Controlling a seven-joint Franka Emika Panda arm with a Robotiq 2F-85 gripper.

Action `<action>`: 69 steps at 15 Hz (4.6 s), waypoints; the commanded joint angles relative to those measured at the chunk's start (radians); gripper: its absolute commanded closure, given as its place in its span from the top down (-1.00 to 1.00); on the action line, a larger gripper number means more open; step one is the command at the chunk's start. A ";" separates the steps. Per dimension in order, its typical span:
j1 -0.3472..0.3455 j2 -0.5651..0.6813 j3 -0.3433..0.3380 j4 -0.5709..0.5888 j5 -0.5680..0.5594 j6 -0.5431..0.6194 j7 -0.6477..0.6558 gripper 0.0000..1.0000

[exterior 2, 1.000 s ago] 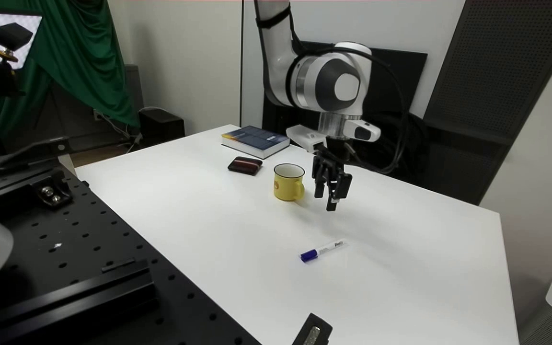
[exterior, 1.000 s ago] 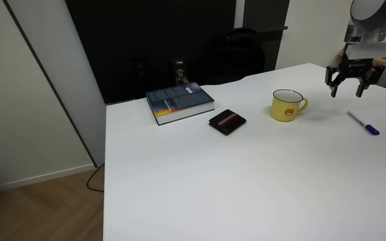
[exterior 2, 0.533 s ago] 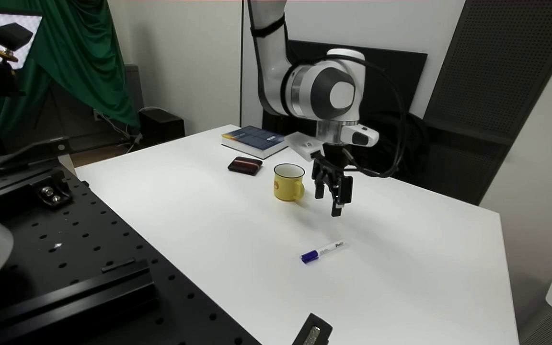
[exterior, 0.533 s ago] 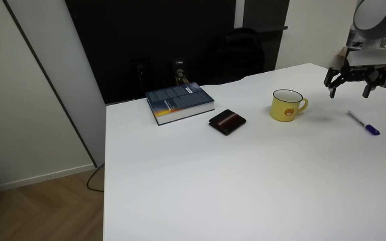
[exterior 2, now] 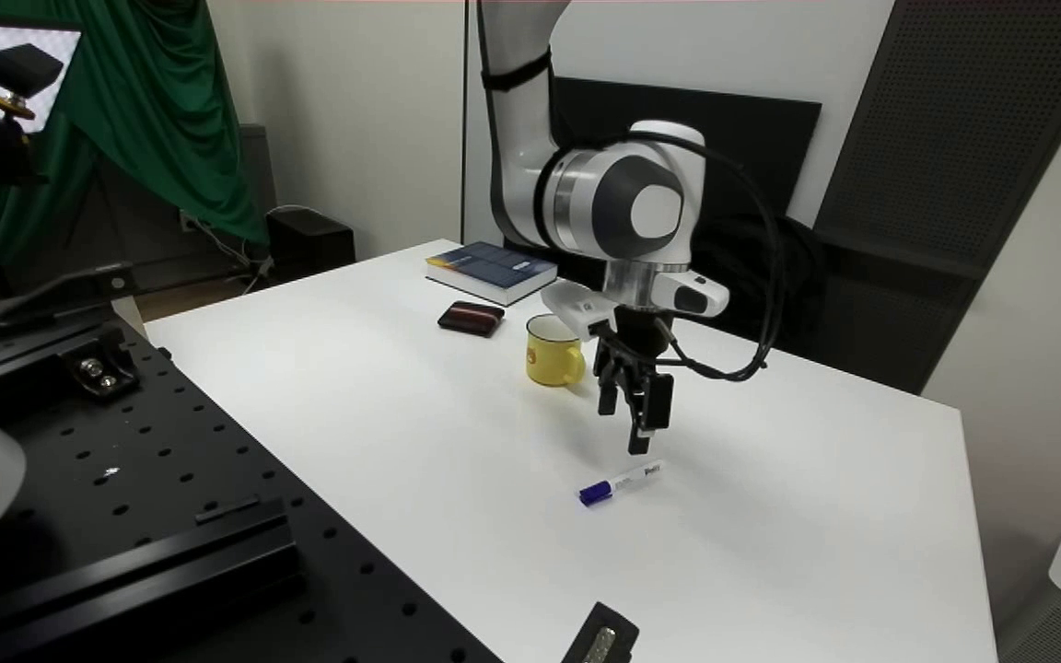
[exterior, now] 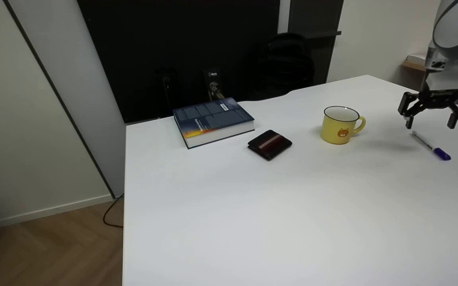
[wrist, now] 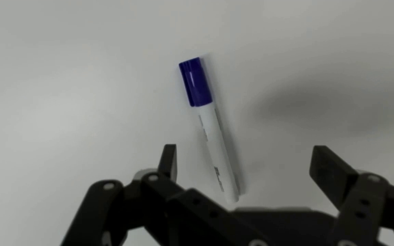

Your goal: Take the marker out of the mug and put it on the table then place it back in the mug

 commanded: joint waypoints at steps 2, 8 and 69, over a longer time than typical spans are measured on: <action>-0.002 0.007 0.002 -0.002 0.031 -0.002 -0.024 1.00; -0.015 0.032 0.010 0.024 0.022 -0.024 -0.049 1.00; -0.036 0.134 0.158 0.821 0.172 -1.072 -0.030 -0.91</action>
